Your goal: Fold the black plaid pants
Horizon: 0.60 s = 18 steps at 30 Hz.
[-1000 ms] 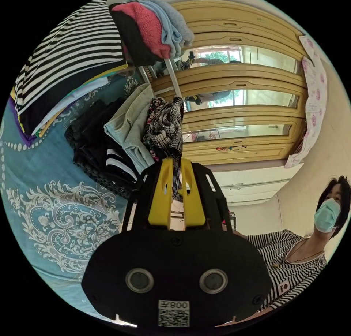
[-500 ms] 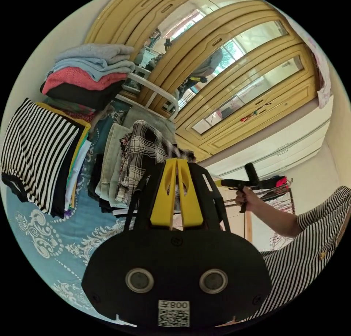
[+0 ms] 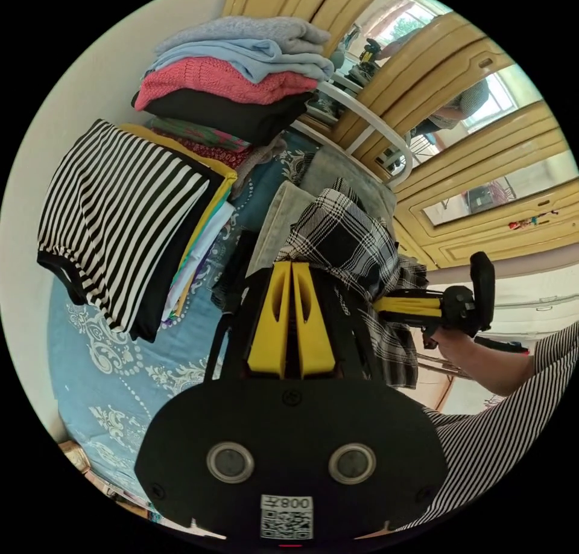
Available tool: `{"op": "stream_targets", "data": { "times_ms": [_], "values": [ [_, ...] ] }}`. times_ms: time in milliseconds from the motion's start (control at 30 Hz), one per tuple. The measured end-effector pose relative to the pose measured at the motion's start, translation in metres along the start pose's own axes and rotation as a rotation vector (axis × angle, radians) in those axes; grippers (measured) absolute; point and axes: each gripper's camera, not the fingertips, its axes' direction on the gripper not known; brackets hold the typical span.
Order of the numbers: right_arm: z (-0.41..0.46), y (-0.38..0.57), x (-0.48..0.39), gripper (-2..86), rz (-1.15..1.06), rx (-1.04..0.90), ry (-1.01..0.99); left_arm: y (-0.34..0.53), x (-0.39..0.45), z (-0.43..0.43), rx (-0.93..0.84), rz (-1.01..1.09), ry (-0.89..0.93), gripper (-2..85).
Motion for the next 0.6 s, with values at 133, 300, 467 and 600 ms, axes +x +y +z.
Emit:
{"op": "stream_targets", "data": {
  "times_ms": [133, 300, 467, 600],
  "values": [
    [-0.007, -0.007, 0.003, 0.2, -0.016, 0.005, -0.049, 0.005, -0.007, 0.005, 0.038, -0.009, 0.047, 0.2],
    [-0.052, -0.020, 0.023, 0.5, 0.049, -0.028, -0.286, 0.009, -0.020, -0.018, 0.095, -0.058, 0.161, 0.5],
    [-0.118, -0.033, 0.051, 2.1, 0.109, 0.117, -0.204, 0.025, -0.026, -0.058, 0.240, -0.077, 0.226, 2.0],
    [-0.132, -0.094, 0.070, 7.1, 0.086, 0.164, -0.088, 0.026, -0.030, -0.071, 0.283, -0.091, 0.281, 5.6]
  ]
}}
